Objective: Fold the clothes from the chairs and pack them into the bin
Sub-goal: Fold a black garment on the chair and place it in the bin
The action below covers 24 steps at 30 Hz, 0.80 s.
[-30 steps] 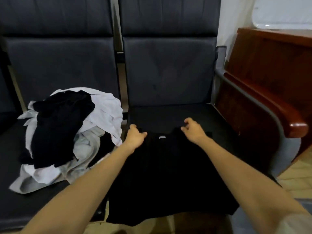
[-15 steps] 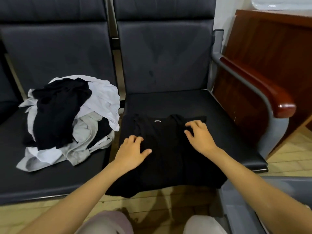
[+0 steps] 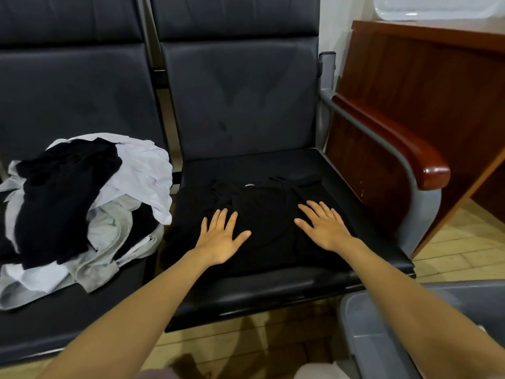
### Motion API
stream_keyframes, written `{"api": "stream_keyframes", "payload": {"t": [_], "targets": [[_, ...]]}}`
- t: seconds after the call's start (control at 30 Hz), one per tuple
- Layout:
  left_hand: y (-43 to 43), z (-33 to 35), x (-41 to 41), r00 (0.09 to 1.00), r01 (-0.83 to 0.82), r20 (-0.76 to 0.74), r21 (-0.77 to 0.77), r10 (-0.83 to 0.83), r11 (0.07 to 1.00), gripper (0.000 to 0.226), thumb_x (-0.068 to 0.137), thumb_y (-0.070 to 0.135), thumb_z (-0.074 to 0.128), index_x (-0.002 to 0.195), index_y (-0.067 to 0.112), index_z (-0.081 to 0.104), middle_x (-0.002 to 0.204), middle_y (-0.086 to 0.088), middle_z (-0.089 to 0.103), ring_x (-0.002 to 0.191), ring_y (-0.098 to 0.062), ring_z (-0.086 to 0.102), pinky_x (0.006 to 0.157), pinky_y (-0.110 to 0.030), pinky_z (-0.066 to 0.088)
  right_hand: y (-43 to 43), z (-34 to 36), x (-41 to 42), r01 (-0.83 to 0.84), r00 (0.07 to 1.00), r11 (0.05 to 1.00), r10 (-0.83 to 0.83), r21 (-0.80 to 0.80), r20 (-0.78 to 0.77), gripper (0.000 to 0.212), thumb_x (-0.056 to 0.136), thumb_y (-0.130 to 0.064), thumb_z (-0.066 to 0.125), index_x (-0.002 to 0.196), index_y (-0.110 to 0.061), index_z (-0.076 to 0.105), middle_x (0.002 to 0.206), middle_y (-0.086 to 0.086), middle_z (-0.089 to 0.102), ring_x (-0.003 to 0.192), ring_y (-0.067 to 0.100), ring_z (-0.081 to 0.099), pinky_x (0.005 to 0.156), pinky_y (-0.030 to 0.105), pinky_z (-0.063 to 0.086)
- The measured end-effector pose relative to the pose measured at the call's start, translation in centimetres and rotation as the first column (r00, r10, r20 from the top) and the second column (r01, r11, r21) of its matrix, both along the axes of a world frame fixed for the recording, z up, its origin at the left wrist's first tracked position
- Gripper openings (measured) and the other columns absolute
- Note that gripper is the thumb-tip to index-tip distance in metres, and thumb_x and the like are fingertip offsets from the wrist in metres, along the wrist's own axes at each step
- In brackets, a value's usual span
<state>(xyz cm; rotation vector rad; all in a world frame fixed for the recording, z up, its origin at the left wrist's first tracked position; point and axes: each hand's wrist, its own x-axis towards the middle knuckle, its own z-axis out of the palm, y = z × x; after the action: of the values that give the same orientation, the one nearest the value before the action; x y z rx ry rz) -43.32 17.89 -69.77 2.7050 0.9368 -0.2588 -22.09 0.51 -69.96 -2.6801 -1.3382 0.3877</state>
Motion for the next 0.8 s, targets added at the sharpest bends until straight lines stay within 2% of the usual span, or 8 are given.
{"api": "stream_keyframes", "payload": {"t": [0.13,0.2,0.27,0.37,0.43,0.57,0.7,0.8], "targets": [[2.4,-0.1,1.7,0.992,0.087,0.093,-0.021,-0.084,0.996,0.075,0.095,0.062,0.027,0.154,0.022,0.004,0.161,-0.001,-0.006,0.147,-0.016,-0.012,0.119,-0.039,-0.009,1.4,-0.3,2.3,-0.027,0.999,0.999,0.027,0.026,0.026,0.060,0.098,-0.060,0.021,0.152,-0.035,0.014,0.161,-0.010,0.006,0.148,0.015,-0.003,0.119,0.038,-0.002],[3.1,-0.1,1.4,0.969,0.105,0.236,-0.102,-0.078,0.989,0.071,0.094,0.056,0.043,0.152,0.022,0.019,0.160,0.001,0.007,0.148,-0.017,-0.002,0.120,-0.036,-0.001,1.8,-0.3,2.8,-0.044,0.998,0.998,0.043,0.035,0.040,0.059,0.098,-0.059,0.022,0.151,-0.034,0.016,0.160,-0.010,0.009,0.148,0.015,-0.001,0.119,0.038,-0.001],[3.0,0.0,0.2,0.889,0.103,0.457,-0.220,0.009,0.970,0.060,0.091,0.043,0.058,0.145,0.023,0.038,0.156,0.005,0.021,0.146,-0.016,0.010,0.119,-0.030,0.010,1.9,-0.5,2.9,-0.053,0.997,0.997,0.050,0.054,0.052,0.059,0.098,-0.058,0.024,0.151,-0.033,0.020,0.160,-0.009,0.012,0.148,0.015,0.002,0.119,0.038,0.001],[1.4,0.4,-2.2,0.715,0.000,0.689,-0.168,0.118,0.986,0.036,0.090,0.029,0.064,0.124,0.018,0.058,0.138,0.002,0.043,0.137,-0.012,0.028,0.116,-0.027,0.021,1.6,-0.5,2.6,-0.051,0.997,0.982,0.039,0.182,0.071,0.054,0.099,-0.051,0.035,0.148,-0.026,0.033,0.156,-0.002,0.026,0.146,0.019,0.016,0.119,0.037,0.010],[-0.1,0.9,-4.3,0.704,-0.064,0.688,-0.185,0.176,0.981,0.034,0.088,0.034,0.066,0.118,0.019,0.058,0.127,0.003,0.046,0.125,-0.010,0.038,0.110,-0.031,0.031,1.0,0.0,1.9,-0.134,0.982,0.938,0.083,0.320,0.168,0.044,0.098,-0.035,0.049,0.138,-0.015,0.048,0.144,0.006,0.044,0.138,0.024,0.034,0.114,0.037,0.024],[-2.0,1.0,-9.0,0.836,-0.149,0.481,-0.264,0.264,0.953,0.070,0.071,0.046,0.080,0.125,0.024,0.043,0.124,0.007,0.030,0.119,-0.007,0.026,0.104,-0.025,0.029,-1.7,0.8,-0.1,-0.271,0.933,0.838,0.107,0.473,0.343,0.026,0.088,-0.013,0.065,0.114,-0.009,0.065,0.115,0.008,0.060,0.112,0.028,0.057,0.095,0.043,0.045],[-1.5,0.6,-11.3,0.802,-0.259,0.524,-0.129,0.287,0.957,0.047,0.077,0.026,0.079,0.110,0.008,0.050,0.113,-0.003,0.039,0.113,-0.021,0.042,0.097,-0.024,0.034,-5.7,0.5,-1.3,0.023,0.952,0.901,-0.152,0.434,0.265,0.041,0.084,-0.017,0.071,0.120,-0.003,0.059,0.119,0.018,0.054,0.113,0.038,0.050,0.090,0.049,0.046],[-1.5,0.2,-11.8,0.823,-0.194,0.546,0.016,0.155,0.981,0.028,0.081,0.024,0.076,0.095,0.007,0.059,0.112,-0.005,0.046,0.113,-0.022,0.045,0.104,-0.034,0.037,-8.0,0.2,-2.3,0.220,0.938,0.912,-0.295,0.346,0.182,0.052,0.088,-0.027,0.066,0.128,0.002,0.049,0.125,0.024,0.047,0.117,0.042,0.041,0.094,0.048,0.042]]}}
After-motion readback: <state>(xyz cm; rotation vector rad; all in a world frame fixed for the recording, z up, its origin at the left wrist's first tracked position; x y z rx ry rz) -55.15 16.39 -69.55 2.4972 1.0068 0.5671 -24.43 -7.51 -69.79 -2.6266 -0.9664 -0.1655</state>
